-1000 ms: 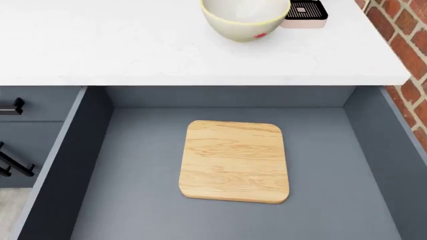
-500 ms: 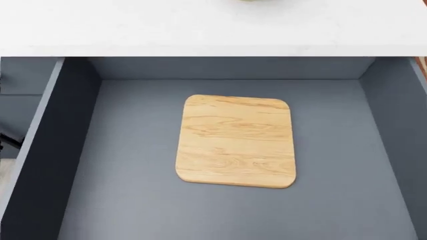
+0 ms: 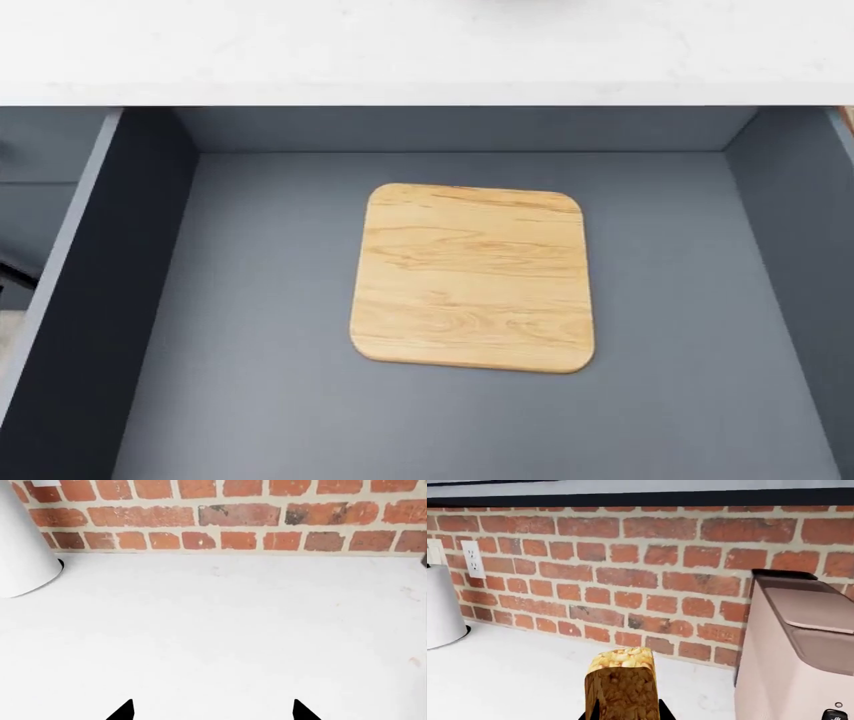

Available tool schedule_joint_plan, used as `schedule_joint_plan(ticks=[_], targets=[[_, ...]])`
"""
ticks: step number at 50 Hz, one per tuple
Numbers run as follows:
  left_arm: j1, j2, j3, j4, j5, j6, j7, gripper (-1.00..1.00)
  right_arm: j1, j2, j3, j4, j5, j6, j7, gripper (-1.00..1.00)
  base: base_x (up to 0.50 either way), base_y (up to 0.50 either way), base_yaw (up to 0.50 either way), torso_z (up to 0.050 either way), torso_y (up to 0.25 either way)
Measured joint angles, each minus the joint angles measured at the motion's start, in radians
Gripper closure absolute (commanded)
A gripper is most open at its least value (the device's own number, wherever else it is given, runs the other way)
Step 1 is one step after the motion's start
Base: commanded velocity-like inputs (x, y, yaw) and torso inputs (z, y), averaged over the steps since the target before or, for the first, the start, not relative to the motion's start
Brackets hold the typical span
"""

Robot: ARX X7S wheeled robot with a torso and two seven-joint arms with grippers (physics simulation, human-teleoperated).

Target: Place the bar in the bowl and close the drawer.

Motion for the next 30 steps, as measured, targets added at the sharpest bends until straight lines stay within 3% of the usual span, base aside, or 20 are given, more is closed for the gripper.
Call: schedule_joint_plan(ticks=[23, 30], targets=[[-0.001, -0.007, -0.020, 0.016, 0.010, -0.011, -0.005, -1.00, 0.000, 0.000, 0.060, -0.056, -0.004, -0.051, 0.024, 1.00, 0.00, 0.00, 0.00, 0.000, 0.000], [-0.003, -0.010, -0.024, 0.027, 0.014, -0.016, -0.008, -1.00, 0.002, 0.000, 0.073, -0.076, -0.015, -0.053, 0.028, 1.00, 0.00, 0.00, 0.00, 0.003, -0.244]])
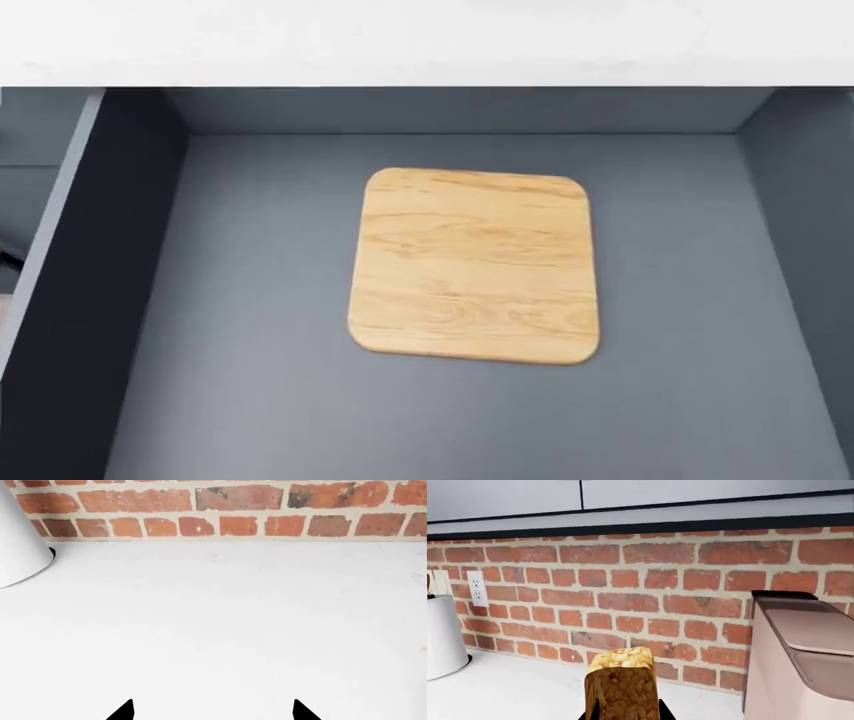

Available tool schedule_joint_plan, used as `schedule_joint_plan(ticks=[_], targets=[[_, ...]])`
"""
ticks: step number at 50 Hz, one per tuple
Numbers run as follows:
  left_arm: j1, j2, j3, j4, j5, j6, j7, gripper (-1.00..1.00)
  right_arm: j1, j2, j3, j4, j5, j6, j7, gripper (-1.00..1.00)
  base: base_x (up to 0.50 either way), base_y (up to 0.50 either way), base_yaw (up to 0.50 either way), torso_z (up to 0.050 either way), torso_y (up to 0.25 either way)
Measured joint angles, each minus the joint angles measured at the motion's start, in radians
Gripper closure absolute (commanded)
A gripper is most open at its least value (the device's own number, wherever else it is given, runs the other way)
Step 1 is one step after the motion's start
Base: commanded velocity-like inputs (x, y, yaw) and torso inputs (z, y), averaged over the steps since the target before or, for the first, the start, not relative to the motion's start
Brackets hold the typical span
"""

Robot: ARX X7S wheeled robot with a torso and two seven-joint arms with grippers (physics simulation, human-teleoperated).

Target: Place the bar in the bowl and close the drawer.

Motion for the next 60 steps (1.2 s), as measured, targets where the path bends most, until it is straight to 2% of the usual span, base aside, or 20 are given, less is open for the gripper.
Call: schedule_joint_plan(ticks=[23, 24, 46, 60], targets=[[-0.002, -0.006, -0.023, 0.012, 0.005, -0.011, -0.012, -1.00, -0.002, 0.000, -0.015, -0.004, -0.006, 0.014, 0.019, 1.00, 0.00, 0.00, 0.00, 0.000, -0.010], [-0.002, -0.005, -0.023, 0.012, 0.005, -0.011, -0.012, -1.00, -0.002, 0.000, -0.018, -0.002, -0.005, 0.016, 0.021, -1.00, 0.00, 0.00, 0.00, 0.000, 0.000], [0.009, -0.010, -0.037, 0.027, 0.016, -0.014, -0.019, -1.00, 0.000, 0.000, -0.043, 0.008, -0.017, 0.047, 0.040, -1.00, 0.00, 0.00, 0.00, 0.000, 0.000], [0.016, -0.021, -0.045, 0.067, 0.017, -0.029, -0.038, -1.00, 0.000, 0.000, 0.028, -0.061, -0.097, 0.110, 0.019, -1.00, 0.00, 0.00, 0.00, -0.007, 0.240]])
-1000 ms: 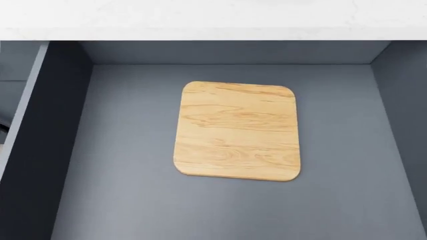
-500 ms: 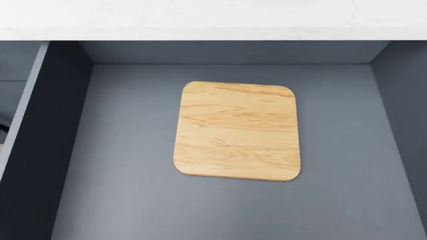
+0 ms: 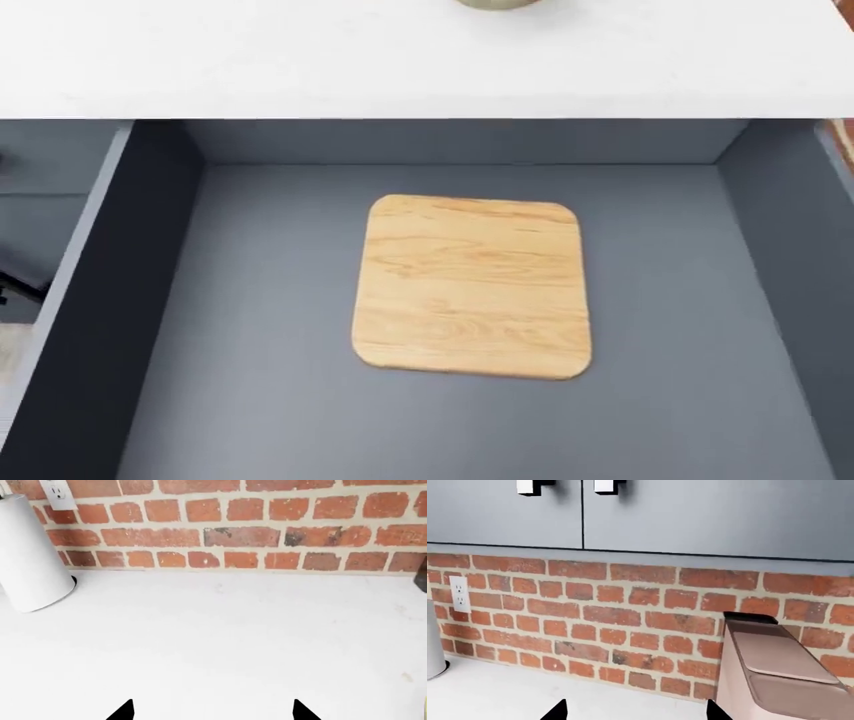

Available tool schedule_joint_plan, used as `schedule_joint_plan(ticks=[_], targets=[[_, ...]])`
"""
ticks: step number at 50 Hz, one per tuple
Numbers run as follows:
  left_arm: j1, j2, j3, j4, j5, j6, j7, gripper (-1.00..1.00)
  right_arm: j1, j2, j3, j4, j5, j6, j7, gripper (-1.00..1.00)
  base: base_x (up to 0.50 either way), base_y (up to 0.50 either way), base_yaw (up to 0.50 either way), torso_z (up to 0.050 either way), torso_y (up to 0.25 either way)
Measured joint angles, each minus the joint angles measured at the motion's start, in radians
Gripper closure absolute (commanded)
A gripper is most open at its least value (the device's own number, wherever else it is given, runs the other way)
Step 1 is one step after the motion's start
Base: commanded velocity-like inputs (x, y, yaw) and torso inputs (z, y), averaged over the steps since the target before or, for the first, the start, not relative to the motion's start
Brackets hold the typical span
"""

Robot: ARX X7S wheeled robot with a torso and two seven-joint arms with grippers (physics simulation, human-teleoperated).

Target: Place the bar in the bowl and close the drawer.

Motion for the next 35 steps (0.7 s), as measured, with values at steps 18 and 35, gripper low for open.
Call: schedule_joint_plan(ticks=[18, 35], targets=[[0.037, -0.116, -0.127, 0.224, -0.147, -0.136, -0.105, -1.00, 0.001, 0.006, 0.121, -0.124, -0.151, 0.212, -0.035, -1.00, 0.00, 0.00, 0.00, -0.004, 0.250], [0.153, -0.257, -0.336, 0.589, -0.467, -0.341, -0.382, -1.00, -0.036, 0.067, 0.089, -0.397, -0.292, 0.565, -0.141, -1.00, 0.00, 0.00, 0.00, -0.004, 0.250]])
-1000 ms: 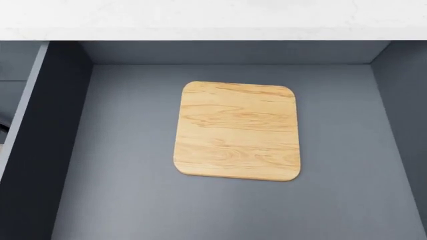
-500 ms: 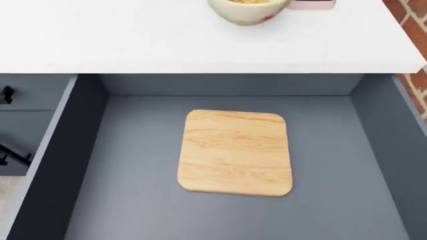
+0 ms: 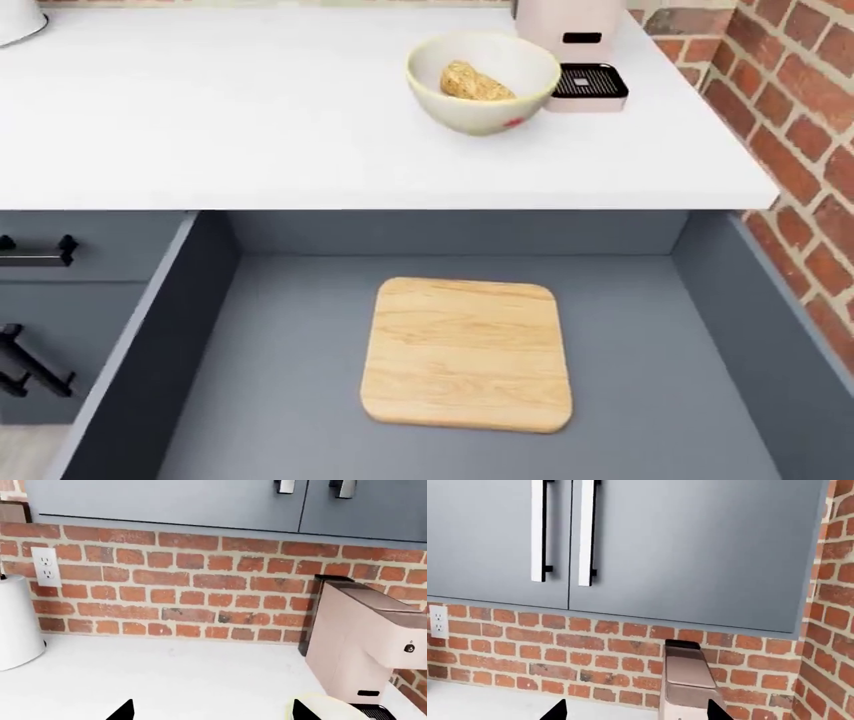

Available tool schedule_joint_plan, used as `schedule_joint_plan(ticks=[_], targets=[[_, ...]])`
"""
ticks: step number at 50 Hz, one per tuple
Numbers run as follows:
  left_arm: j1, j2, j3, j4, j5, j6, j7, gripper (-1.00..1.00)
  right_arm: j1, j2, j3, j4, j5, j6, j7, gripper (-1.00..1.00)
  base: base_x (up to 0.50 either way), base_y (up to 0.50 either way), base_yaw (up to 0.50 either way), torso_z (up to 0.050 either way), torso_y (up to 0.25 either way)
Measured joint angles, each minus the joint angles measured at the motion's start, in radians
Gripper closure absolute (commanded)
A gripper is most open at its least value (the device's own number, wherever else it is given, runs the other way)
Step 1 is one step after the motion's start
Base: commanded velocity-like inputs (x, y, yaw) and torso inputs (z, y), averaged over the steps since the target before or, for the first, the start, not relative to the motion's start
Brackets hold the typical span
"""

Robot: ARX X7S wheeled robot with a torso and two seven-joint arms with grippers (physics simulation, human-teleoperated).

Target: Place the bar in the bowl and close the drawer.

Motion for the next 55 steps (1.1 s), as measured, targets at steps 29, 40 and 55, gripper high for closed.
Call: schedule_joint_plan(ticks=[29, 40, 55], targets=[[0.295, -0.223, -0.220, 0.546, -0.736, -0.010, -0.480, -1.00, -0.401, -0.053, 0.029, -0.432, -1.270, 0.178, -1.185, -1.00, 0.00, 0.00, 0.00, -0.004, 0.250], [0.356, -0.267, -0.258, 0.621, -0.817, 0.028, -0.513, -1.00, -0.458, -0.037, 0.012, -0.495, -1.317, 0.184, -1.259, -1.00, 0.00, 0.27, 0.00, -0.001, 0.045], [0.362, -0.296, -0.267, 0.655, -0.869, 0.061, -0.535, -1.00, -0.466, -0.019, -0.031, -0.493, -1.315, 0.187, -1.288, -1.00, -0.07, 0.50, 0.00, 0.000, 0.000]])
